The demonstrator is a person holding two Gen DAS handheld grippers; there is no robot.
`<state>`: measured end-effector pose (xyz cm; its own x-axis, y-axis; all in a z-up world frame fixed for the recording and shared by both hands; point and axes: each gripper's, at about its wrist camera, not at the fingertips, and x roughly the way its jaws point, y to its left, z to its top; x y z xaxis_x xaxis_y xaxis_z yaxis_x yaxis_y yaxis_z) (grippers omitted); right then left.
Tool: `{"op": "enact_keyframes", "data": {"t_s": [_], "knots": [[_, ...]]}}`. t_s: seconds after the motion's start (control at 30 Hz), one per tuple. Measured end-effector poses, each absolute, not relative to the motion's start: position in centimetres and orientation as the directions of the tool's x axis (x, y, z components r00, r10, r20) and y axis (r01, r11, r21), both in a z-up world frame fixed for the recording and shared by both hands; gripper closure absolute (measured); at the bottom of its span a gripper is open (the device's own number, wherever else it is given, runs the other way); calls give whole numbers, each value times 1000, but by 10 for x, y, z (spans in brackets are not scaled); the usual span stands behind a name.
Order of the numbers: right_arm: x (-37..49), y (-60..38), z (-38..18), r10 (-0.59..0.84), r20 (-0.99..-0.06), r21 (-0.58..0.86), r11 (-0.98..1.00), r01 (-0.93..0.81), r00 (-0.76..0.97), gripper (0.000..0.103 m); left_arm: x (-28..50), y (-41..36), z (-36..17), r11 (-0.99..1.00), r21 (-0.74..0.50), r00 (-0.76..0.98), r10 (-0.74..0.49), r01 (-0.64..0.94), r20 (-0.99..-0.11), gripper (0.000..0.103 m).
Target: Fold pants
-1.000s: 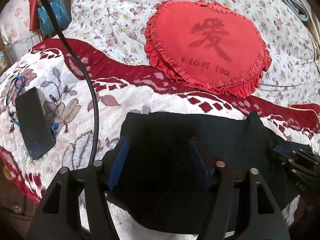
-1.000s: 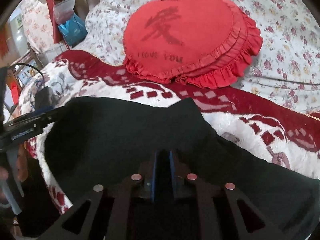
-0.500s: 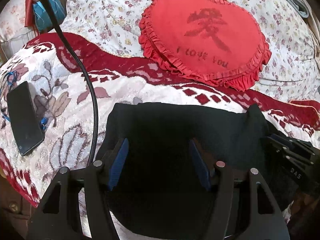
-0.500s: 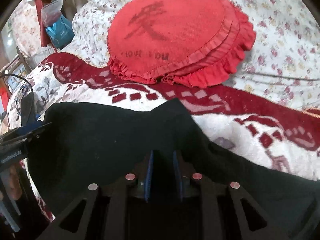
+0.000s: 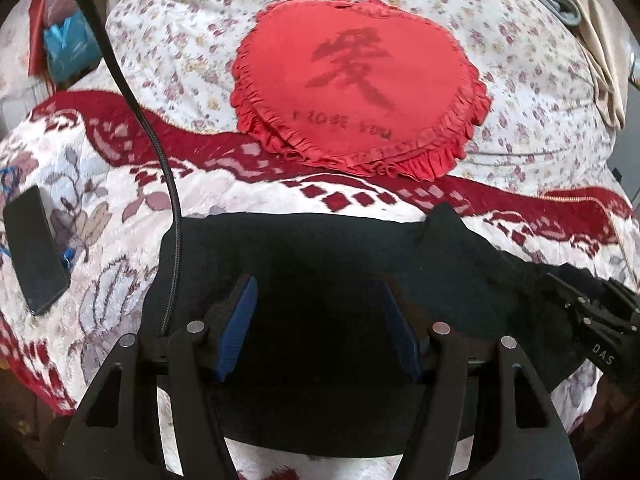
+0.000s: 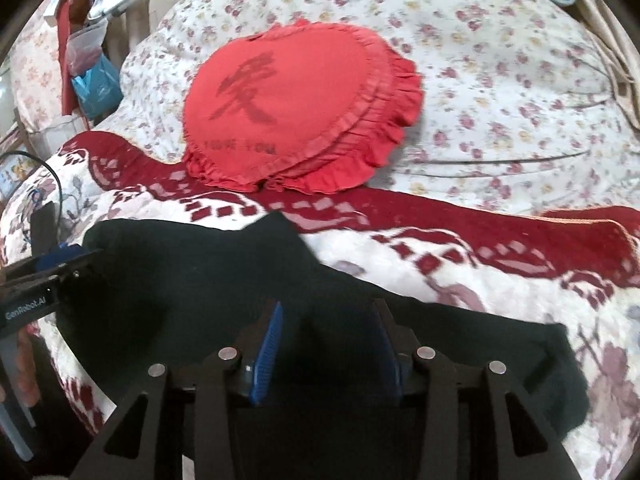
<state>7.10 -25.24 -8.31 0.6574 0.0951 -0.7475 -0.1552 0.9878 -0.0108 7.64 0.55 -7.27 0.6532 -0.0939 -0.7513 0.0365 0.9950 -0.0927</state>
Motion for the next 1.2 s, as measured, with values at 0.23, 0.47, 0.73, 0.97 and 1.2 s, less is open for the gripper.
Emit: {"op": "enact_keyframes", "data": {"t_s": [0.23,0.47,0.73,0.97,1.2], "knots": [[46,-295,-86,74,-751,25,996,-84,656,57,69,-27,-62,987,-94,647,-156,129,-746,40],[26,-341,-105,30,-786,29,1000,-12,617,56,74,-69,-69,977,-96,599,-194,191,-777,40],[15,-370,-124,0,-825,26,999,37,566,56,83,-95,-89,978,-45,579,-159,205,-800,40],[2,-384,-109,27,-808,77,995,61,589,56,84,-113,-84,963,-41,581,-196,268,-790,40],[-14,-406,-106,71,-810,162,981,106,582,56,97,-159,-75,908,-124,520,-336,399,-786,40]]}}
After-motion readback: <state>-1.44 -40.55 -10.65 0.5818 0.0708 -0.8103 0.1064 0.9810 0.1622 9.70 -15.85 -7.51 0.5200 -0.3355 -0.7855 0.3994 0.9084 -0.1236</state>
